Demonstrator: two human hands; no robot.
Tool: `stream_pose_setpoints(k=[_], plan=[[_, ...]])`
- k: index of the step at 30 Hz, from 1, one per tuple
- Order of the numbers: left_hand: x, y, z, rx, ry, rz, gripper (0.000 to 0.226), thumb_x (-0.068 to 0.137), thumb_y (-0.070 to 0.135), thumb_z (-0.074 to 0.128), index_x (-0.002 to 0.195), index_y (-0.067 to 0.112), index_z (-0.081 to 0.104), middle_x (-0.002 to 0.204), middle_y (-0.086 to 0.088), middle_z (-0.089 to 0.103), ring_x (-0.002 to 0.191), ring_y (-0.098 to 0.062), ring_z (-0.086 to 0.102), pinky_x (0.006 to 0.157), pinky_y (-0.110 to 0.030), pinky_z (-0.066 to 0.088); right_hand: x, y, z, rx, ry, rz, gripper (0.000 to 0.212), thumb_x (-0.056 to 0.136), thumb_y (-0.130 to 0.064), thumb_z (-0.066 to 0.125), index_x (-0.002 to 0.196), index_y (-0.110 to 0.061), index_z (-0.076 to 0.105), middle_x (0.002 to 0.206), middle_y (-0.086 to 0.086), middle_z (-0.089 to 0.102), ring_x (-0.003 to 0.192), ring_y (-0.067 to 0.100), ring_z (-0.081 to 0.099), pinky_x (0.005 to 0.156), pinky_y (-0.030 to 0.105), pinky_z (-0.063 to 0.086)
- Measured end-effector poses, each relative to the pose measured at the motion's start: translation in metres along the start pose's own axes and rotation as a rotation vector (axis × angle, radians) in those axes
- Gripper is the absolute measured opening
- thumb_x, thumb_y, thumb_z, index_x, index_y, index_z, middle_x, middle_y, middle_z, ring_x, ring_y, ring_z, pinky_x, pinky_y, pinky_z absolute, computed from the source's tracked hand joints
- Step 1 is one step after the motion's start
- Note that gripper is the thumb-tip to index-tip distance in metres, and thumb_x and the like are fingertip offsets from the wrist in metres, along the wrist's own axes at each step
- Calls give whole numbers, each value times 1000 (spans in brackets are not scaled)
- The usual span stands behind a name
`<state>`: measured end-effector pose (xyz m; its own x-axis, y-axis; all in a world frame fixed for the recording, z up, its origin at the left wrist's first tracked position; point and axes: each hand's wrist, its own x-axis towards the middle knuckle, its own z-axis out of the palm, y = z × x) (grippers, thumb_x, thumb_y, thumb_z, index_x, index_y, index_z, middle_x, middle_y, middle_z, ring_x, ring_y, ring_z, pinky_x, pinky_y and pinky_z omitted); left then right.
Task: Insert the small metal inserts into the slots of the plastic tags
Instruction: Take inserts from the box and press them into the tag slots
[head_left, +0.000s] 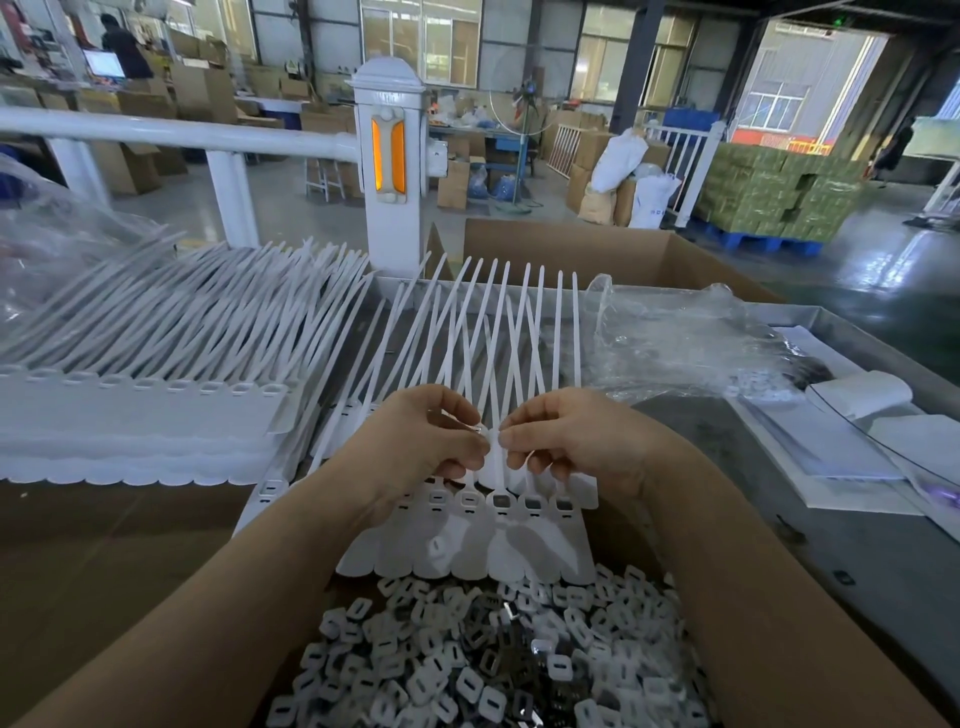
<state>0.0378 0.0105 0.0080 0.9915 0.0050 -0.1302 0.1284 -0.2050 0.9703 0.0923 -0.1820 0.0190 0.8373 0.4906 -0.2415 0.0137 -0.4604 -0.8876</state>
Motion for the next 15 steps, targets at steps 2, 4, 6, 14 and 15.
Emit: stream_pose_setpoints(k=[2, 4, 6, 14, 15], plan=[[0, -1, 1, 3, 14, 14, 28, 76, 1, 76, 99, 12, 65, 85, -10, 75, 71, -16, 66, 68, -24, 57, 1, 0, 2, 15, 13, -14, 4, 90, -18, 71, 91, -15, 74, 82, 2, 77, 63, 5, 63, 54, 17, 48], [1, -3, 3, 15, 15, 29, 26, 77, 1, 76, 99, 11, 65, 85, -10, 75, 72, -17, 66, 71, -27, 57, 2, 0, 5, 59, 26, -31, 3, 89, -17, 72, 90, -15, 74, 83, 4, 77, 64, 6, 64, 54, 17, 48], [1, -5, 4, 46, -1, 52, 24, 78, 3, 76, 97, 12, 66, 83, -8, 75, 71, -15, 66, 69, -26, 56, 3, 1, 8, 89, 34, -42, 3, 88, -14, 72, 88, -12, 74, 81, 6, 77, 64, 7, 64, 54, 18, 49], [7, -26, 2, 603, 111, 319, 19, 87, 15, 70, 82, 33, 66, 87, 14, 62, 78, -5, 60, 69, -17, 51, -3, -8, 4, -214, -118, 84, 8, 88, -9, 70, 85, -2, 72, 62, 2, 66, 47, 8, 50, 43, 16, 39], [7, -27, 2, 619, 109, 339, 16, 87, 15, 70, 83, 31, 67, 89, 14, 61, 81, -5, 59, 74, -22, 53, -3, -10, 5, -259, -136, 91, 8, 88, -9, 69, 84, -3, 72, 62, 2, 66, 47, 7, 50, 43, 16, 39]])
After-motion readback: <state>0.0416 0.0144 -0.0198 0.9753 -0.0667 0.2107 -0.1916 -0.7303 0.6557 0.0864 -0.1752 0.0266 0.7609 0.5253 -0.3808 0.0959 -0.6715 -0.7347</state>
